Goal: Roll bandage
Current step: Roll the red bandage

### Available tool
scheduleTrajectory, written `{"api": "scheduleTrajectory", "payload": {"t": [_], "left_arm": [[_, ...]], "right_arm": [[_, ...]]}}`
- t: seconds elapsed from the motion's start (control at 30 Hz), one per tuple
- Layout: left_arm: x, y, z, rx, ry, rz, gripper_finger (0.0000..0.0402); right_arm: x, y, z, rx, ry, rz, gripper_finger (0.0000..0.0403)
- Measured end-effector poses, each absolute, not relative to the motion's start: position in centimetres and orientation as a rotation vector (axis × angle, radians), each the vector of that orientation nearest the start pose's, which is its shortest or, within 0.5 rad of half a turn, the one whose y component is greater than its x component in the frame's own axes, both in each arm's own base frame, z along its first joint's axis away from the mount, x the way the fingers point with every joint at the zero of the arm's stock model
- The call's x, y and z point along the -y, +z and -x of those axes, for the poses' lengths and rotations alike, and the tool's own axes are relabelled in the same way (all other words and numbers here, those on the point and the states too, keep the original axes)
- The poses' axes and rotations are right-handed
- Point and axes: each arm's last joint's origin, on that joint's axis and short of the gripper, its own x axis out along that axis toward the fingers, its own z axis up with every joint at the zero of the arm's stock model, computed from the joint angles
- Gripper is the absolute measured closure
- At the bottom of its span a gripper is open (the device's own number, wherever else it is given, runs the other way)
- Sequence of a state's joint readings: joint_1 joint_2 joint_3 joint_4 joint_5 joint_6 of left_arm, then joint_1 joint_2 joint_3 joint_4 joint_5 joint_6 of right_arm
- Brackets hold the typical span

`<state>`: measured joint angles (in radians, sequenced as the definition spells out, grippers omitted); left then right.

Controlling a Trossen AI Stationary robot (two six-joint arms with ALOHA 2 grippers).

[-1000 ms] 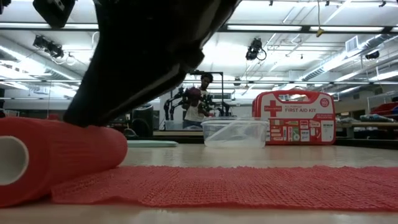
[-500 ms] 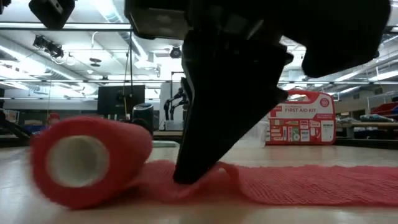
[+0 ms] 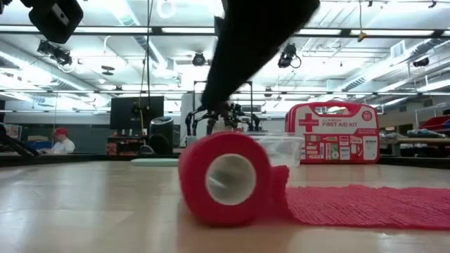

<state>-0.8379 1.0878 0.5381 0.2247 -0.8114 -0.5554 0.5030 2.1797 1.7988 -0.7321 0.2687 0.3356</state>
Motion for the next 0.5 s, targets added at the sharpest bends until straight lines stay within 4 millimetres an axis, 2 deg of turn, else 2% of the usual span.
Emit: {"api": "scheduleTrajectory", "payload": {"t": [0.3,0.5], "left_arm": [[15.0,23.2,-16.3,-0.219,0.036,0.315,0.0316],[15.0,23.3,-16.3,-0.219,0.036,0.315,0.0316]], "right_arm": [[-22.2,20.1,-42.2,-0.921,0.086,0.091,0.0251],[-21.6,18.6,-42.7,-0.968,0.089,0.09,0.0251]]}}
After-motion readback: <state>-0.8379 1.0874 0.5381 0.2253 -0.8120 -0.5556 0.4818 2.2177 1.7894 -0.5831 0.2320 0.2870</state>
